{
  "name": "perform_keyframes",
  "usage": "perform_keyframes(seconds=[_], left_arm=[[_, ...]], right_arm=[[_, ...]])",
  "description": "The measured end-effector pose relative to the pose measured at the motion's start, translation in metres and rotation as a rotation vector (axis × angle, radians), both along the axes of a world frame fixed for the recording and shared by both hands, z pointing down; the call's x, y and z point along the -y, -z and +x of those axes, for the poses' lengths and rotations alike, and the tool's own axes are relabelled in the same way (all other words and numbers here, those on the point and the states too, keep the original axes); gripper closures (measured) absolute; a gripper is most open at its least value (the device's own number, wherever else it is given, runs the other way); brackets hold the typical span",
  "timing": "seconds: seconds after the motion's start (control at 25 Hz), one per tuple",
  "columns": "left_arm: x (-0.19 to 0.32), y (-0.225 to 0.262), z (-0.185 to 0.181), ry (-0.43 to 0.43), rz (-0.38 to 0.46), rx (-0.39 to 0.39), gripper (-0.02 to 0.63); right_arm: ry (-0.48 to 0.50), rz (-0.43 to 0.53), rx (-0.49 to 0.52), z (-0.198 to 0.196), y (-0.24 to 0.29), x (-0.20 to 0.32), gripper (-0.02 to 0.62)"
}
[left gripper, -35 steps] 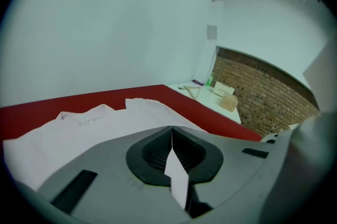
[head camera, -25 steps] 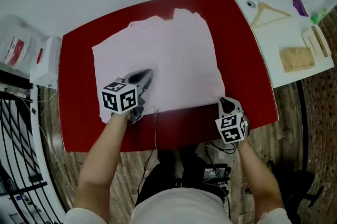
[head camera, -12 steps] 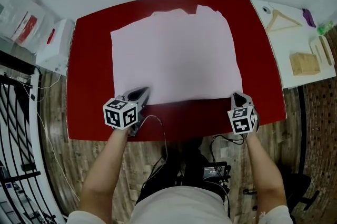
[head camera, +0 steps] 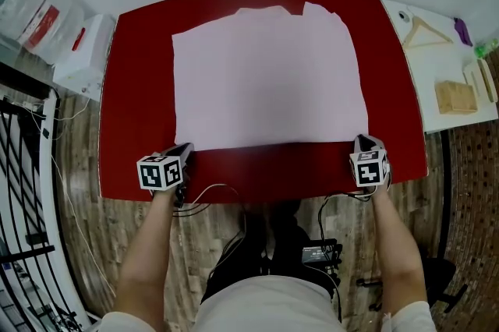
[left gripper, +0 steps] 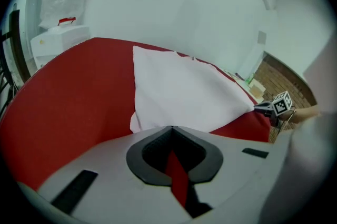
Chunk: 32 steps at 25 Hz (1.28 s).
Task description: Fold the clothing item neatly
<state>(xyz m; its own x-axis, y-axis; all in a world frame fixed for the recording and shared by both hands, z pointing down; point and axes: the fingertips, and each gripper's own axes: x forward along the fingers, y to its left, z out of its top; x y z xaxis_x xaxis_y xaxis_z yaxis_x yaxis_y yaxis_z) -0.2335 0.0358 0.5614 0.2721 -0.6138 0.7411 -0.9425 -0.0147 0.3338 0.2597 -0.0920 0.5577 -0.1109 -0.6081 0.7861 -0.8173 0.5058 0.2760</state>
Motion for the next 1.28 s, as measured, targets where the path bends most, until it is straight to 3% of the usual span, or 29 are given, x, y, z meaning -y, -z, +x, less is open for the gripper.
perform_keyframes(seconds=[0.16, 0.36, 0.92, 1.28], left_arm=[[0.000, 0.001, -0.002, 0.021, 0.019, -0.054, 0.603], [0.000, 0.011, 0.001, 0.013, 0.087, -0.073, 0.601], [-0.027, 0.065, 0.028, -0.140, 0.223, -0.082, 0.601], [-0.072, 0.097, 0.055, -0.140, 0.271, -0.082, 0.601]], right_arm=[[-0.059, -0.026, 0.095, 0.004, 0.000, 0.002, 0.577], [-0.069, -0.006, 0.065, 0.001, 0.007, 0.005, 0.577], [-0.059, 0.102, 0.035, -0.005, 0.061, -0.037, 0.577], [0.015, 0.104, 0.084, -0.014, 0.083, -0.069, 0.577]])
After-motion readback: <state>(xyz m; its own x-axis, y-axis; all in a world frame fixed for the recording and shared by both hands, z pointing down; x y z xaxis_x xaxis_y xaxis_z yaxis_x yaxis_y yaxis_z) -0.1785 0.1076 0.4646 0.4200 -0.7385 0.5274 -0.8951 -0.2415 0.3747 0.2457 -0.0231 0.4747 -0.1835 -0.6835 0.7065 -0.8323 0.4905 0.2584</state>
